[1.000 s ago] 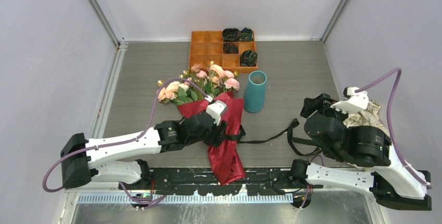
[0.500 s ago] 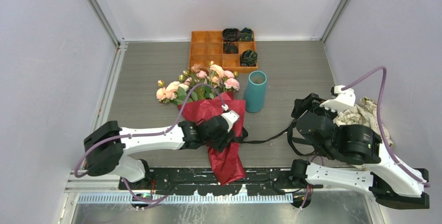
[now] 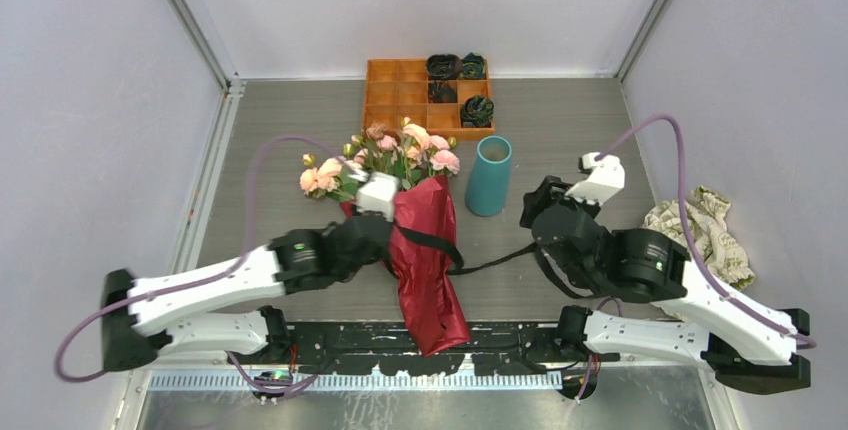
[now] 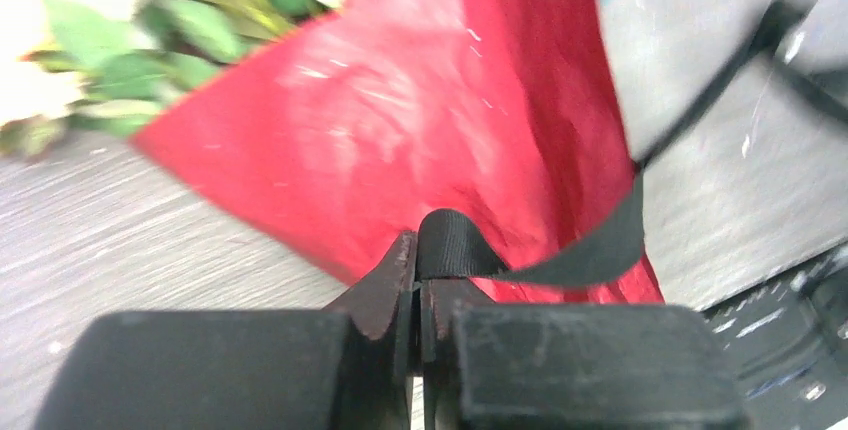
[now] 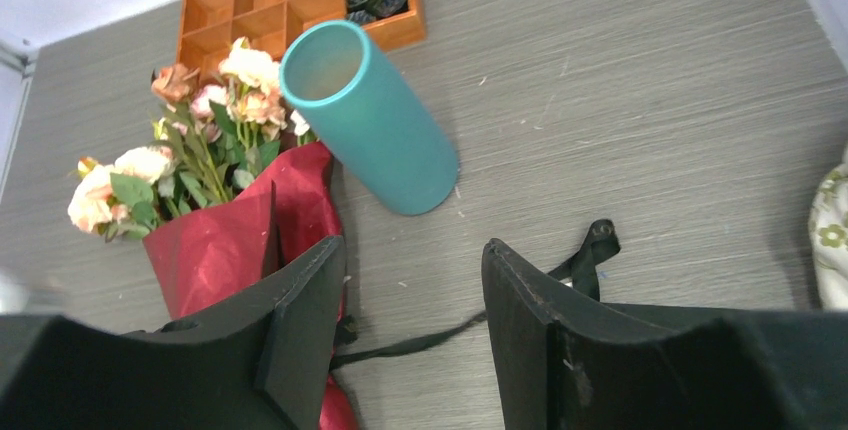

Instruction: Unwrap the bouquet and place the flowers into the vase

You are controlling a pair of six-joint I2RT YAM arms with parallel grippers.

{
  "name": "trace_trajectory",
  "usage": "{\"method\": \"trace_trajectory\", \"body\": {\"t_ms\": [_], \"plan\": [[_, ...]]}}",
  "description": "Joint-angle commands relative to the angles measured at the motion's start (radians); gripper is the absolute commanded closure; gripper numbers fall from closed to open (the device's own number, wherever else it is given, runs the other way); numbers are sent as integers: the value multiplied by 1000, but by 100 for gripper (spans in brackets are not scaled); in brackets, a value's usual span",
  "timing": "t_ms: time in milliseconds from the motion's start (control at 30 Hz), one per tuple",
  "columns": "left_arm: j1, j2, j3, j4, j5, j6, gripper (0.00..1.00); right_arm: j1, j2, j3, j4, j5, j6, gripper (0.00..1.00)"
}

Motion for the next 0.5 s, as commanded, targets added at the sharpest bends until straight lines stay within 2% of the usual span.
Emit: {"method": "trace_trajectory", "body": {"t_ms": [0, 67, 133, 367, 467], "plan": [[5, -227, -43, -278, -349, -227, 94, 5, 77, -7, 169, -92, -97, 41], [7, -277, -70, -430, -421, -379, 92, 4, 119, -11, 215, -143, -121, 40], [8, -310, -79, -634, -467, -609, 92, 5, 162, -16, 261, -206, -132, 39], [8, -388, -117, -1105, -504, -1206, 90, 6, 315, -63, 386, -393, -117, 36], [9, -414, -102, -1138, -524, -1246, 85, 7, 367, -78, 419, -429, -110, 36]]}}
